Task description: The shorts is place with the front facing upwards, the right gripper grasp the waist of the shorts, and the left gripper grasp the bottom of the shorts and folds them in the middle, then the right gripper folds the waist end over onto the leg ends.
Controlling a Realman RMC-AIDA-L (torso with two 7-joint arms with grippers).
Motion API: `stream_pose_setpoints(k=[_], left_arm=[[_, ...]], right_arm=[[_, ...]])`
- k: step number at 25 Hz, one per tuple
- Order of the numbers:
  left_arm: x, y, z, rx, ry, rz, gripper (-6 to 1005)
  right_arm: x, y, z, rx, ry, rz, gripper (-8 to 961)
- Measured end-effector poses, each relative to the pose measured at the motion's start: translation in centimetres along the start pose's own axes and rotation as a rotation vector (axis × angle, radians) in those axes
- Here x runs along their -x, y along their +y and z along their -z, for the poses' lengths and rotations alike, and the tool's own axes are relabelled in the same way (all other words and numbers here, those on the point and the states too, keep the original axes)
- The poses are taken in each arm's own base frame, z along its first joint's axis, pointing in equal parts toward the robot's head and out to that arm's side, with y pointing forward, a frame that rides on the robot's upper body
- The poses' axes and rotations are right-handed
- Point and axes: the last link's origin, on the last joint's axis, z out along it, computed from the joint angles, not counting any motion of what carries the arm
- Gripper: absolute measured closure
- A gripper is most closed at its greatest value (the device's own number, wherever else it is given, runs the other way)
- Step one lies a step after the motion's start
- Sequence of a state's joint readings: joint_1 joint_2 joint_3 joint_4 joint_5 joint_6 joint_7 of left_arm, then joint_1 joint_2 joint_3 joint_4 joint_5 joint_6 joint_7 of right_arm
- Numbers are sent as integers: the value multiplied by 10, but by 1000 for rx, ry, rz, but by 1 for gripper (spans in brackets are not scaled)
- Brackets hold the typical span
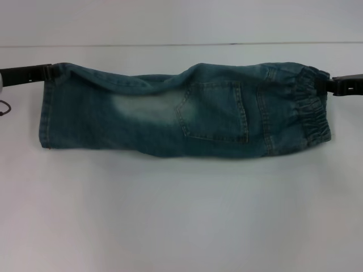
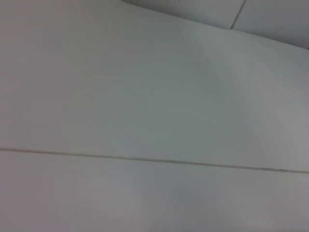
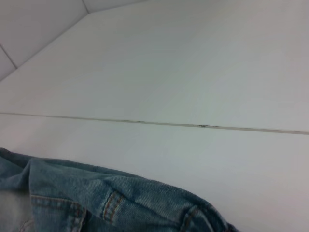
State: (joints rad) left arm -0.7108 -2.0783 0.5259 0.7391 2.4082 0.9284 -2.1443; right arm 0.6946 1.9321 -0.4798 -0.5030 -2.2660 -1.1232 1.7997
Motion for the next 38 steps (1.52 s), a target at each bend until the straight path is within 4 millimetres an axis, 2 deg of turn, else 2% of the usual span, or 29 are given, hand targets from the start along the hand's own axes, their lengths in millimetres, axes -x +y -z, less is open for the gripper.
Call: stream_pose_setpoints(k=[13,23,33,38], left_arm=[[4,-3,-2,-18,0,-3,959],[4,0,-4,-17,-3,-47,951],[10,-9,-3,-70,31,-14,682],[14,-10,-2,-61,38,4,536]], right_arm=[[2,-3,-3,-38,-14,40,866],[11,1,-8,-36,-19,75,841],[14,-1,-14,-74,-25,35,815],[14,-4,-13,-89,-29,20,587]])
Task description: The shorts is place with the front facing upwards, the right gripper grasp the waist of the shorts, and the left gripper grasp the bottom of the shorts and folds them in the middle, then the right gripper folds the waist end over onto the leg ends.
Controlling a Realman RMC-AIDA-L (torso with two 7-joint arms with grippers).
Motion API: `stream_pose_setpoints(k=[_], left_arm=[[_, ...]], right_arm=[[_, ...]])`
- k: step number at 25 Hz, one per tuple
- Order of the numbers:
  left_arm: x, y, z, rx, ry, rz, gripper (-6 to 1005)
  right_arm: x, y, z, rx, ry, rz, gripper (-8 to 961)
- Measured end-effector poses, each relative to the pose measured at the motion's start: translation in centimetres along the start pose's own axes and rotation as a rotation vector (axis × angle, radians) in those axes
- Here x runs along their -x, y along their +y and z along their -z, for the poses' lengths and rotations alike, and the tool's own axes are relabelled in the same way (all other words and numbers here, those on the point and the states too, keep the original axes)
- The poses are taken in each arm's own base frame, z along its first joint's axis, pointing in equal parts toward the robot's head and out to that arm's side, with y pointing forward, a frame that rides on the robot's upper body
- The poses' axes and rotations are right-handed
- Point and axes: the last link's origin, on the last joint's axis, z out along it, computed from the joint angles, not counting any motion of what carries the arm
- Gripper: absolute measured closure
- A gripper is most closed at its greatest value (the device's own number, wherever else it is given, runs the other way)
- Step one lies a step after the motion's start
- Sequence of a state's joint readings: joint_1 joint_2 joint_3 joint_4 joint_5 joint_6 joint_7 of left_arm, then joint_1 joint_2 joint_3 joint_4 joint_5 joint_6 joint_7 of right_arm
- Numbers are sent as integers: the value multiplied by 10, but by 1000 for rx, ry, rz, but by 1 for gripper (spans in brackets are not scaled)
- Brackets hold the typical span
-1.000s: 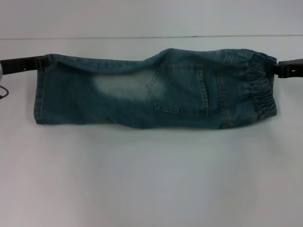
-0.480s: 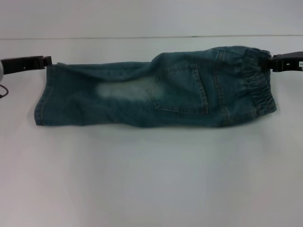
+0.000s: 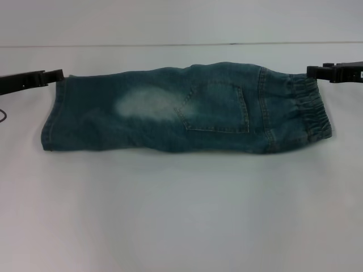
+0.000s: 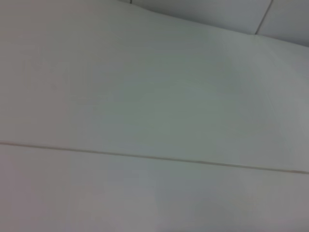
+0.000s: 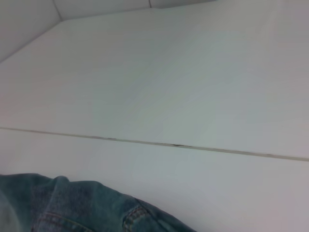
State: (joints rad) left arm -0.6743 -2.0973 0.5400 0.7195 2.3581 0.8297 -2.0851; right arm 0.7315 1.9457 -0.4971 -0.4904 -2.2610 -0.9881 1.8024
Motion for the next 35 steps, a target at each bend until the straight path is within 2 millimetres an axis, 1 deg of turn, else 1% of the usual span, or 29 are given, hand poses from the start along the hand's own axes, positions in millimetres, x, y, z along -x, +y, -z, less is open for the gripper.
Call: stream_pose_setpoints(k=[5,10,14,19,22,26,30,35], left_arm=[[4,4,7,79,44,-1,310],[13,21,21,258,99,-82,121],[28,43,30,426,105,-224,112],[44,61,39,556,114,-341,107],[50,68,43,613,120,-388,107],[56,80,39,648,91,-443,107],[59,92,31,660,60,-487,107],[57,97,27,663,56,-502,107]], right_arm=[[2,-1,4,11,-3,-18,364],[11,-4,22,72,6,-77,233],[22,-7,41,124,37,-183,129],[32,-8,62,169,83,-264,11],[36,-7,69,162,128,-298,10],[37,-1,66,136,224,-296,9],[33,10,52,105,335,-254,11],[26,19,39,80,386,-212,9]])
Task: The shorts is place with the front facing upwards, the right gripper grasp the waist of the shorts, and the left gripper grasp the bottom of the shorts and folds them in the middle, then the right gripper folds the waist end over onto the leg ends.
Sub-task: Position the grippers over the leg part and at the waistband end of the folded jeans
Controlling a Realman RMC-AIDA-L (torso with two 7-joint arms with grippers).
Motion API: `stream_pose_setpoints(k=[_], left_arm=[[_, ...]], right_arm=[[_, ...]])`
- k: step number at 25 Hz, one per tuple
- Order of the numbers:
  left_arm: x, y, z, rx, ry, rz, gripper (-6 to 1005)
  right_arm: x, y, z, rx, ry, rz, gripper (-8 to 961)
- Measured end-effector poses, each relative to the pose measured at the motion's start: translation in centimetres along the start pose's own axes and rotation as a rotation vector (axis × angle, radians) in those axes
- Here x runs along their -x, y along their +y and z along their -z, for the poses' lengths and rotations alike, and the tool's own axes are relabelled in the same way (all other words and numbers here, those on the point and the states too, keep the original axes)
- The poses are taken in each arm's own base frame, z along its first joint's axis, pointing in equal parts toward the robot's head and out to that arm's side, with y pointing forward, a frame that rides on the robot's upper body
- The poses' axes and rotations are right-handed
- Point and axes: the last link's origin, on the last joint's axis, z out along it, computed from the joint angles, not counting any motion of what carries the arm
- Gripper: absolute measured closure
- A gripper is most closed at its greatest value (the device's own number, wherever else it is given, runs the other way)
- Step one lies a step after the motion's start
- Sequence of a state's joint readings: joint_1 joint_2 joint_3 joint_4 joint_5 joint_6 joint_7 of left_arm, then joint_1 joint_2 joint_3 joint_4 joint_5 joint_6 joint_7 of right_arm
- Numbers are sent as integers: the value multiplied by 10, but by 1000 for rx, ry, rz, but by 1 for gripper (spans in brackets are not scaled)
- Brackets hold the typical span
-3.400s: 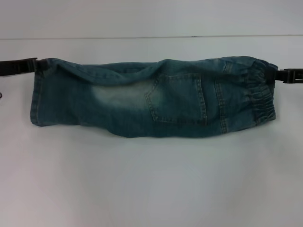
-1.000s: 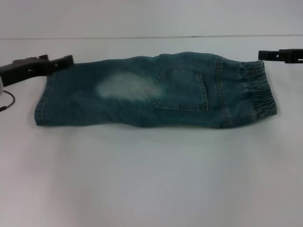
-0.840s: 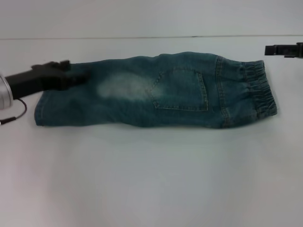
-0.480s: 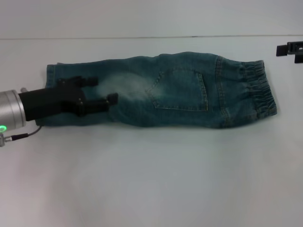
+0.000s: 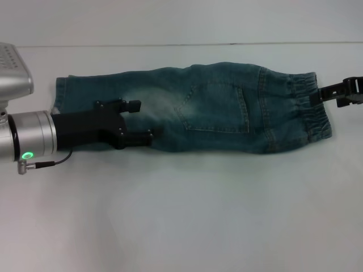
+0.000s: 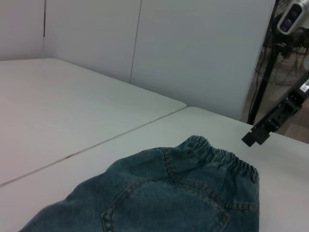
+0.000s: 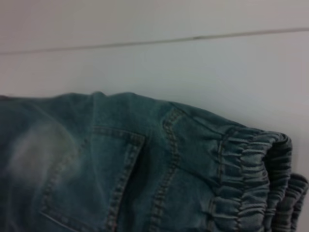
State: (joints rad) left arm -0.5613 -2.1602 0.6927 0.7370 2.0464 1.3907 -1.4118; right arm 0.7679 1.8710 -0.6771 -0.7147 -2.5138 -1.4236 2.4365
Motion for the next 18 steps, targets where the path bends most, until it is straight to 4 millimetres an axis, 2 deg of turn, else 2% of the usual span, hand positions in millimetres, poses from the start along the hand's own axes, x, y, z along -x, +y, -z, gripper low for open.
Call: stream_pose_setpoints(k=[9,18], left_arm=[[-4,1,-1,7,25,1,108],[-4,2,-1,9,27,0,108]], right_arm=[[-3,-2,-24,-80,35,36,63],[-4,9,-44,-89,36,75,117]])
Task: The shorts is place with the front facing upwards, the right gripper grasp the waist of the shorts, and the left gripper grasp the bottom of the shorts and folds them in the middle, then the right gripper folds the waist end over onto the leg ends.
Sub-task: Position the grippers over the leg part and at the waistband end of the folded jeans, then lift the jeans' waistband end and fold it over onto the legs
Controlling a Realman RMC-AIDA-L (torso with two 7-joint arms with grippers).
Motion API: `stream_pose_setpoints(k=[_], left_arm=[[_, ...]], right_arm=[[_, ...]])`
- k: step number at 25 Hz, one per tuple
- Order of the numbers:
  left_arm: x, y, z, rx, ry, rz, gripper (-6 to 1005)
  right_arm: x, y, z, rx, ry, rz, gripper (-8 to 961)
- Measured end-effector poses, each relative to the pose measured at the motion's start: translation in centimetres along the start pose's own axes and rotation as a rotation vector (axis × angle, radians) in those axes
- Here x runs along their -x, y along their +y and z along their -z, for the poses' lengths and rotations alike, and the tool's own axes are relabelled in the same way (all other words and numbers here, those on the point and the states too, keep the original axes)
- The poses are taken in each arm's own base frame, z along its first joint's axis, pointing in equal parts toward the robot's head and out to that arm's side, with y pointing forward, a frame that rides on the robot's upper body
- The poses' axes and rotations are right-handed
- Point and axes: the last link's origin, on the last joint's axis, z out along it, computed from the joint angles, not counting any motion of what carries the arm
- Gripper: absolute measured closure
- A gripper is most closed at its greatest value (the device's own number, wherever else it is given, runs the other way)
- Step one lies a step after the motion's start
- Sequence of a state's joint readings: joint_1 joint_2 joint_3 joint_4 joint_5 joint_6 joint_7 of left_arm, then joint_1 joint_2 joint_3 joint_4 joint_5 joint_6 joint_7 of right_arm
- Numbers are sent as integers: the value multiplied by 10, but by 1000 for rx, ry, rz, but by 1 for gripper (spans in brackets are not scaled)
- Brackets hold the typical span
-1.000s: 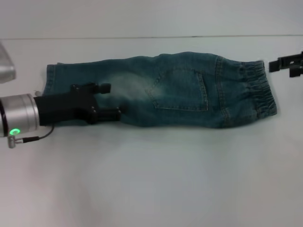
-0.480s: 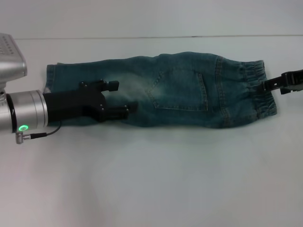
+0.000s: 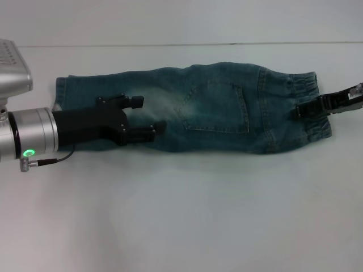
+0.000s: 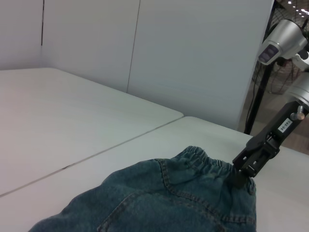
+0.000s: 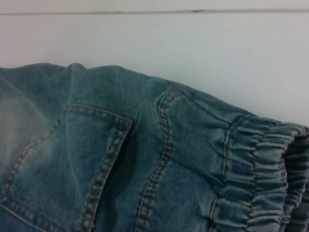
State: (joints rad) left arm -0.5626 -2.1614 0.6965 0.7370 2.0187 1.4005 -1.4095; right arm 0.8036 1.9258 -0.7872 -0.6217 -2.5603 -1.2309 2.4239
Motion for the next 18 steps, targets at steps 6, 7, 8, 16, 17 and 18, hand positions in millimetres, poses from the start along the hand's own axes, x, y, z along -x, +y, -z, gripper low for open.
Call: stream_pose_setpoints(k=[6,7,8,16,17,18], left_arm=[[2,1,1,-1,0,8,108],[3,1,1,-1,0,10,108],[4,1,1,-1,0,13,108],[5,2,0,2,5,22,108],[5,2,0,2,7,22,108],[4,2,0,1,15,29,108]], right_arm=[[-3,-1,-4,-9,-10,13,153],[-3,-1,-4,-9,-10,13,159],[-4,-2,-4,-10,-10,13,181],[-7,-1,-6,-5,-3,49,359],[-8,-1,-6,-5,-1,55,382],[-9,-1,-6,-4,1,59,404]])
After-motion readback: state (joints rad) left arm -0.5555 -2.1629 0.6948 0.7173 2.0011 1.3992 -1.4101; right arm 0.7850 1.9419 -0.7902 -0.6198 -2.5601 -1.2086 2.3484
